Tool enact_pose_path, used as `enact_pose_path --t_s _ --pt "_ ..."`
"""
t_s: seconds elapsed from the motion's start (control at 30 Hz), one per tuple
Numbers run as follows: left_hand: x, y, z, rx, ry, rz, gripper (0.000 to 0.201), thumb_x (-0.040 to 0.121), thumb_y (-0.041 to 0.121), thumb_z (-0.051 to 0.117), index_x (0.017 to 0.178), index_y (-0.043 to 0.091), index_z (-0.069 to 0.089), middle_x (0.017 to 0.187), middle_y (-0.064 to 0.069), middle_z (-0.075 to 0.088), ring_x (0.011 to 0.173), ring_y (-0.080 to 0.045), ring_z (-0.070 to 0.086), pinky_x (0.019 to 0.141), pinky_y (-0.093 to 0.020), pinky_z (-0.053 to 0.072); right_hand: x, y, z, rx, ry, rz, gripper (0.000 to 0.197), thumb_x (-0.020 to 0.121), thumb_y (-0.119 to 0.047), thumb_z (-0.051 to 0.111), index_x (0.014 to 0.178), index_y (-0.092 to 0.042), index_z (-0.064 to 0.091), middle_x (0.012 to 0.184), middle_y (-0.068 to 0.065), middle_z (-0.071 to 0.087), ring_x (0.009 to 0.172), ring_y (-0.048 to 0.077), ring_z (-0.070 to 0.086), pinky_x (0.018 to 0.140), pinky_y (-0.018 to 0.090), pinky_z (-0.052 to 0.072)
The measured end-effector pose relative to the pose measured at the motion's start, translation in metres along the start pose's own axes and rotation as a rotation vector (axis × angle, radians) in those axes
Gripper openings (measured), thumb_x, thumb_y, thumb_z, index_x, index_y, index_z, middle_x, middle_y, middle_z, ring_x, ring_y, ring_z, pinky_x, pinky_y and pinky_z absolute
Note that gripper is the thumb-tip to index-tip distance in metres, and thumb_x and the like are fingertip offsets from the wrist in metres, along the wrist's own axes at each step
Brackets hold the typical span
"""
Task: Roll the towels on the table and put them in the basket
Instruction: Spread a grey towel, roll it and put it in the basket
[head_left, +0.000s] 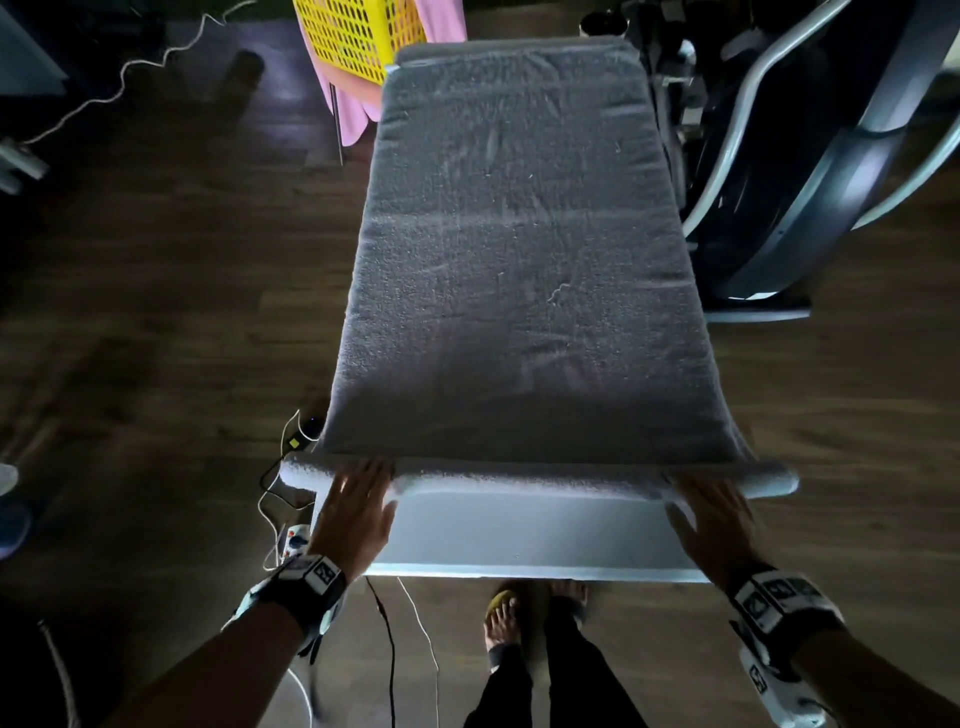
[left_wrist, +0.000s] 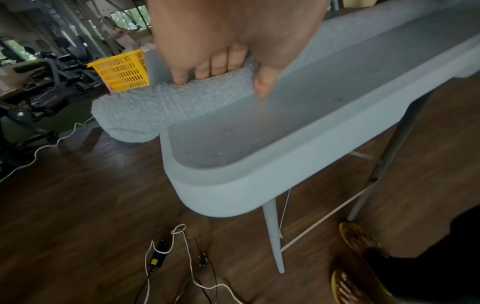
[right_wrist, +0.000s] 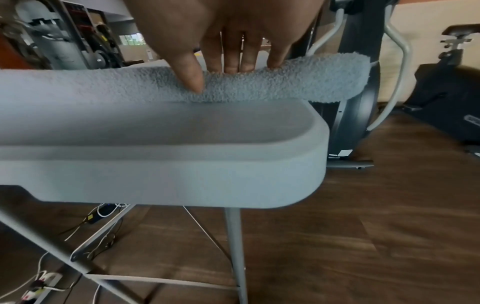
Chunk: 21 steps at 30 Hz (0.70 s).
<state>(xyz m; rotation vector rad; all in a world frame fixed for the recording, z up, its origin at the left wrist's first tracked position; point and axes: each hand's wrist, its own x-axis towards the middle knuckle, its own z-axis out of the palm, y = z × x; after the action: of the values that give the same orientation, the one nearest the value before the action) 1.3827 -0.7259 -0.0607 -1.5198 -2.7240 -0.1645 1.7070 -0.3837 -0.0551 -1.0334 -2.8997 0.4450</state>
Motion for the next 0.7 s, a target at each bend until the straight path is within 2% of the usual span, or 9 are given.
enact_pose_path --t_s 0.07,0.13,0.23,0.3,0.33,0.4,0.47,0.57,0.7 --pt "-0.005 0.003 0.0 -0.021 -0.038 -0.026 0.058 0.072 0.016 0.078 0.124 0.001 0.059 0.121 -0.017 0.063 0.111 -0.034 0.061 0.102 -0.049 0.041 -0.005 0.001 0.003 -0.013 -0.044 0.034 0.048 0.085 -0.03 0.063 0.128 -0.01 0.057 0.125 0.014 0.06 0.113 0.036 0.054 0.099 0.05 0.043" --pt "0.002 0.005 -0.006 -0.031 -0.064 -0.07 0.057 0.059 0.009 0.083 0.112 0.003 0.064 0.106 -0.014 0.066 0.095 -0.036 0.063 0.093 -0.044 0.044 -0.001 -0.004 -0.002 -0.025 -0.104 0.096 0.056 0.071 -0.015 0.077 0.124 -0.013 0.06 0.12 0.012 0.062 0.109 0.036 0.056 0.096 0.05 0.043" --pt "0.022 0.007 -0.016 -0.022 -0.163 -0.113 0.04 0.051 0.007 0.08 0.089 0.01 0.068 0.084 -0.009 0.065 0.073 -0.034 0.062 0.071 -0.04 0.051 0.026 -0.007 -0.009 -0.064 -0.136 0.142 0.046 0.066 -0.018 0.074 0.111 -0.018 0.066 0.112 0.006 0.064 0.106 0.034 0.056 0.093 0.049 0.042" --pt "0.037 0.005 -0.021 0.014 -0.19 -0.117 0.016 0.061 0.017 0.072 0.075 0.013 0.065 0.075 -0.009 0.066 0.069 -0.033 0.064 0.066 -0.04 0.052 0.046 -0.004 -0.014 -0.075 -0.202 0.128 0.043 0.073 -0.029 0.064 0.115 -0.021 0.065 0.12 0.005 0.062 0.115 0.032 0.052 0.1 0.049 0.037" --pt "0.045 0.004 -0.023 0.033 -0.176 -0.125 0.012 0.07 0.022 0.062 0.075 0.012 0.066 0.076 -0.011 0.067 0.071 -0.033 0.065 0.067 -0.041 0.053 0.055 -0.005 -0.02 -0.092 -0.214 0.13 0.041 0.078 -0.031 0.059 0.118 -0.022 0.064 0.125 0.005 0.06 0.12 0.031 0.05 0.103 0.047 0.034" --pt "0.054 0.004 -0.021 0.026 -0.166 -0.16 0.034 0.084 0.023 0.044 0.096 0.004 0.07 0.094 -0.018 0.069 0.084 -0.036 0.066 0.079 -0.045 0.052 0.064 -0.005 -0.023 -0.075 -0.096 0.143 0.038 0.086 -0.028 0.053 0.122 -0.022 0.062 0.127 0.007 0.06 0.12 0.032 0.05 0.103 0.047 0.033" --pt "0.05 0.005 -0.014 -0.003 -0.108 -0.17 0.038 0.089 0.025 0.049 0.112 0.0 0.065 0.106 -0.02 0.067 0.096 -0.038 0.064 0.089 -0.049 0.051 0.059 -0.005 -0.02 -0.013 -0.032 0.127 0.04 0.088 -0.032 0.052 0.123 -0.016 0.063 0.122 0.013 0.063 0.114 0.036 0.055 0.101 0.049 0.039" --pt "0.03 0.008 -0.011 -0.087 -0.124 -0.122 0.063 0.064 0.014 0.081 0.122 0.002 0.059 0.117 -0.018 0.063 0.106 -0.038 0.061 0.09 -0.048 0.051 0.032 0.001 -0.007 -0.003 -0.079 0.031 0.054 0.077 -0.031 0.068 0.128 -0.014 0.059 0.124 0.015 0.061 0.114 0.038 0.054 0.1 0.051 0.041" --pt "0.031 0.009 -0.019 -0.054 -0.147 -0.143 0.073 0.048 0.013 0.087 0.115 0.007 0.062 0.108 -0.011 0.066 0.097 -0.034 0.063 0.08 -0.043 0.051 0.016 -0.007 -0.01 -0.022 -0.083 0.119 0.06 0.063 -0.014 0.08 0.12 -0.022 0.06 0.117 0.004 0.063 0.11 0.031 0.056 0.095 0.047 0.042"
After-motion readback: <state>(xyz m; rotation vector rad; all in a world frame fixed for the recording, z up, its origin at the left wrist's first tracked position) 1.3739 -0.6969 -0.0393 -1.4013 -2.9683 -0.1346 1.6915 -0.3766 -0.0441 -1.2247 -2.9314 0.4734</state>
